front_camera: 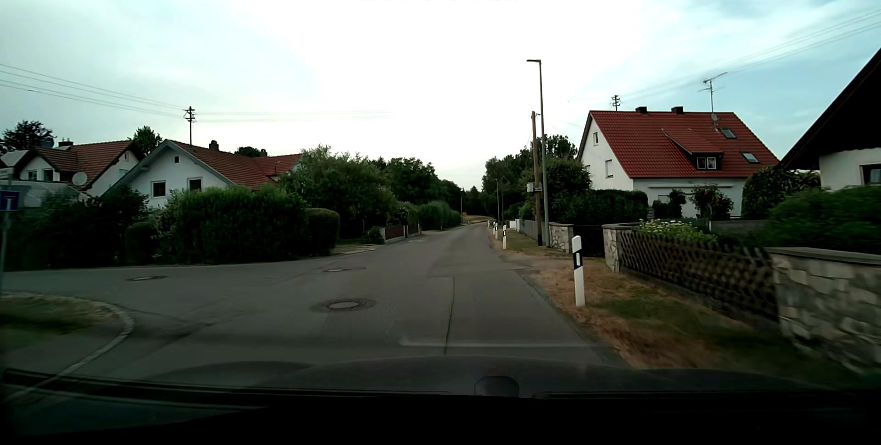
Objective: Follow the waypoints while adhering to traffic rules and regulations
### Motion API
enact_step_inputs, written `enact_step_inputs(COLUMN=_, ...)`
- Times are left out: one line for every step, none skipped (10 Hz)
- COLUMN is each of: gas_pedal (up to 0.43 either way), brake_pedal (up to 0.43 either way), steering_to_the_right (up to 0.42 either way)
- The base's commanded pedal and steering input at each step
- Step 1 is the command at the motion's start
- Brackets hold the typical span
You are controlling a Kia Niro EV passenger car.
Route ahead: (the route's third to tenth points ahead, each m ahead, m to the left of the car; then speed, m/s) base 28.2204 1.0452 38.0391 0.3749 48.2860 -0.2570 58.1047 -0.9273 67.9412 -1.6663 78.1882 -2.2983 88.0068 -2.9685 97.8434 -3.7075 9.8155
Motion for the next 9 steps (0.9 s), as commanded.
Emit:
enact_step_inputs(gas_pedal=0.079, brake_pedal=0.006, steering_to_the_right=-0.013)
enact_step_inputs(gas_pedal=0.079, brake_pedal=0.006, steering_to_the_right=-0.012)
enact_step_inputs(gas_pedal=0.079, brake_pedal=0.006, steering_to_the_right=-0.012)
enact_step_inputs(gas_pedal=0.079, brake_pedal=0.006, steering_to_the_right=-0.012)
enact_step_inputs(gas_pedal=0.079, brake_pedal=0.006, steering_to_the_right=-0.008)
enact_step_inputs(gas_pedal=0.079, brake_pedal=0.006, steering_to_the_right=-0.003)
enact_step_inputs(gas_pedal=0.079, brake_pedal=0.006, steering_to_the_right=-0.001)
enact_step_inputs(gas_pedal=0.079, brake_pedal=0.006, steering_to_the_right=-0.001)
enact_step_inputs(gas_pedal=0.067, brake_pedal=0.006, steering_to_the_right=-0.001)
